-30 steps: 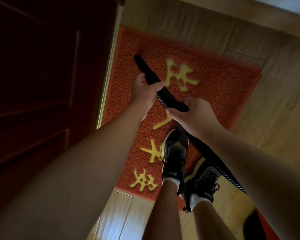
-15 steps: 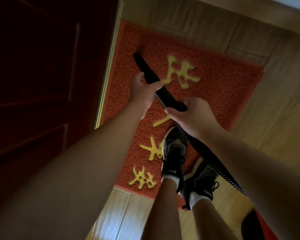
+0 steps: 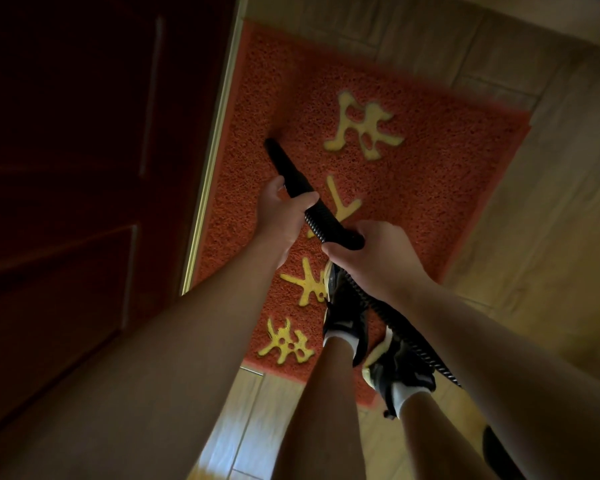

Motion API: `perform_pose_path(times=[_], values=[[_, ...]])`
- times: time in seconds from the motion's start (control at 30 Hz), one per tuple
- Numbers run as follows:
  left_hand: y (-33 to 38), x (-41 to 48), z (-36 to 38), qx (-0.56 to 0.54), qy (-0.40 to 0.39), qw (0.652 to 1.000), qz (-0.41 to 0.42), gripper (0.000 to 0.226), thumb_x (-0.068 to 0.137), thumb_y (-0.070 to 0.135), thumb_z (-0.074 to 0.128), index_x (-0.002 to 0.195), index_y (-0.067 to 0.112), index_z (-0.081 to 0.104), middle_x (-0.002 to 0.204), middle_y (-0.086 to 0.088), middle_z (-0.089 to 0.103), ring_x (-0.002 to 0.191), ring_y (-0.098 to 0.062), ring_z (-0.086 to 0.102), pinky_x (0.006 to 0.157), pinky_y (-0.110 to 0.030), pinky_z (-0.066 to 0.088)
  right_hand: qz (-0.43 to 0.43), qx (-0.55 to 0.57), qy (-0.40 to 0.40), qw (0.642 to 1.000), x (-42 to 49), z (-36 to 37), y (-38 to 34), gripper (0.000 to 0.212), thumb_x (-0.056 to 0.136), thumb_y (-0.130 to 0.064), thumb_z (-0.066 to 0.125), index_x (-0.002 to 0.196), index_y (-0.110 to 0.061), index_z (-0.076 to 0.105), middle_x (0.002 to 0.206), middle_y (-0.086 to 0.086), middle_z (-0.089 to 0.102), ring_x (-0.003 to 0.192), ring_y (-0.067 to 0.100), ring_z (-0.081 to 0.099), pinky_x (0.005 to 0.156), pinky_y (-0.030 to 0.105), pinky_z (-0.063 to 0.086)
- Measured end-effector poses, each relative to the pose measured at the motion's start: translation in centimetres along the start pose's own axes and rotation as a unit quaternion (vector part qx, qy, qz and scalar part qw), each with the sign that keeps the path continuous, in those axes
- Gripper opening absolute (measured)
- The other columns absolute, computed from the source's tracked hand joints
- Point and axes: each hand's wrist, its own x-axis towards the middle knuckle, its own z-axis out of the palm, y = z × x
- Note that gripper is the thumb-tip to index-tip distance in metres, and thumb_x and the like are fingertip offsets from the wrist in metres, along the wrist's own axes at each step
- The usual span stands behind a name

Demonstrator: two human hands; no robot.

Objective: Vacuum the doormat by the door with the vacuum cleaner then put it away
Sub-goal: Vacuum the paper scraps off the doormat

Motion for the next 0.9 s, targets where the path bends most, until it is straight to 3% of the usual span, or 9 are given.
perform_pose_path(times=[0.17, 0.33, 0.43, 0.5, 0.6, 0.67, 0.8, 0.9], values=[[-2.3, -1.1, -0.3, -0.011, 0.012, 1.0, -0.017, 0.062, 0.089, 0.016, 0.076, 0.146, 0.016, 0.051, 0.133, -0.003, 0.062, 0.119, -0.022, 0.062, 0.106, -0.045, 0.051, -0.005, -0.008, -0.01, 1.0, -1.4, 1.4, 1.4, 0.033, 0.091, -0.039, 0.067, 0.071, -0.016, 0.055, 0.064, 0.008, 0.063, 0.058, 0.03, 0.061, 0.045, 0.032, 0.042], [-4.3, -2.6, 0.2, -0.025, 0.011, 0.999, -0.032, 0.04, 0.09, 0.013, 0.073, 0.124, 0.025, 0.058, 0.109, 0.009, 0.064, 0.112, -0.024, 0.065, 0.103, -0.05, 0.053, -0.014, -0.019, -0.02, 1.0, -2.7, 2.4, 3.2, 0.035, 0.092, -0.04, 0.066, 0.081, -0.007, 0.061, 0.07, 0.014, 0.065, 0.062, 0.034, 0.061, 0.053, 0.044, 0.049], [-5.7, -3.5, 0.6, -0.027, 0.012, 0.999, -0.039, 0.055, 0.085, 0.02, 0.076, 0.136, 0.017, 0.057, 0.118, 0.002, 0.066, 0.111, -0.026, 0.067, 0.1, -0.05, 0.055, -0.011, -0.03, -0.028, 0.999, -3.7, 2.7, 4.2, 0.033, 0.093, -0.04, 0.066, 0.085, -0.008, 0.064, 0.072, 0.011, 0.066, 0.064, 0.031, 0.063, 0.055, 0.044, 0.05], [-6.5, -4.1, 0.9, -0.035, 0.009, 0.999, -0.04, 0.061, 0.085, 0.02, 0.076, 0.141, 0.016, 0.054, 0.125, -0.004, 0.066, 0.107, -0.024, 0.069, 0.093, -0.046, 0.059, -0.006, -0.041, -0.034, 0.999, -4.2, 2.9, 4.8, 0.031, 0.093, -0.041, 0.065, 0.087, -0.01, 0.064, 0.071, 0.009, 0.066, 0.062, 0.029, 0.062, 0.051, 0.04, 0.046], [-7.7, -4.8, 1.2, -0.045, 0.006, 0.998, -0.042, 0.037, 0.095, 0.01, 0.069, 0.128, 0.017, 0.056, 0.109, 0.005, 0.066, 0.092, -0.013, 0.068, 0.072, -0.03, 0.058, -0.002, -0.059, -0.038, 0.998, -4.9, 3.1, 5.5, 0.032, 0.094, -0.041, 0.064, 0.079, -0.012, 0.059, 0.064, 0.004, 0.06, 0.05, 0.02, 0.052, 0.043, 0.025, 0.032], [-8.4, -5.3, 1.5, -0.047, 0.005, 0.998, -0.045, 0.031, 0.096, 0.011, 0.068, 0.122, 0.022, 0.056, 0.103, 0.008, 0.063, 0.09, -0.01, 0.067, 0.067, -0.027, 0.054, -0.002, -0.063, -0.038, 0.997, -5.5, 3.0, 5.9, 0.032, 0.095, -0.04, 0.064, 0.071, -0.021, 0.053, 0.058, -0.002, 0.054, 0.045, 0.012, 0.045, 0.042, 0.017, 0.026], [-9.2, -6.5, 1.8, -0.06, 0.017, 0.997, -0.047, 0.023, 0.094, 0.012, 0.07, 0.114, 0.022, 0.061, 0.112, -0.002, 0.068, 0.099, -0.02, 0.07, 0.071, -0.032, 0.056, -0.012, -0.07, -0.041, 0.997, -6.7, 2.6, 6.5, 0.03, 0.094, -0.04, 0.065, 0.073, -0.021, 0.054, 0.059, -0.004, 0.054, 0.048, 0.011, 0.049, 0.046, 0.021, 0.03], [-9.6, -7.8, 2.0, -0.071, 0.023, 0.996, -0.046, 0.031, 0.093, 0.013, 0.07, 0.124, 0.013, 0.063, 0.116, -0.006, 0.07, 0.1, -0.022, 0.071, 0.079, -0.039, 0.061, -0.015, -0.083, -0.049, 0.995, -7.9, 2.3, 6.7, 0.031, 0.093, -0.044, 0.065, 0.08, -0.016, 0.058, 0.063, 0.0, 0.059, 0.053, 0.017, 0.056, 0.046, 0.027, 0.037]])
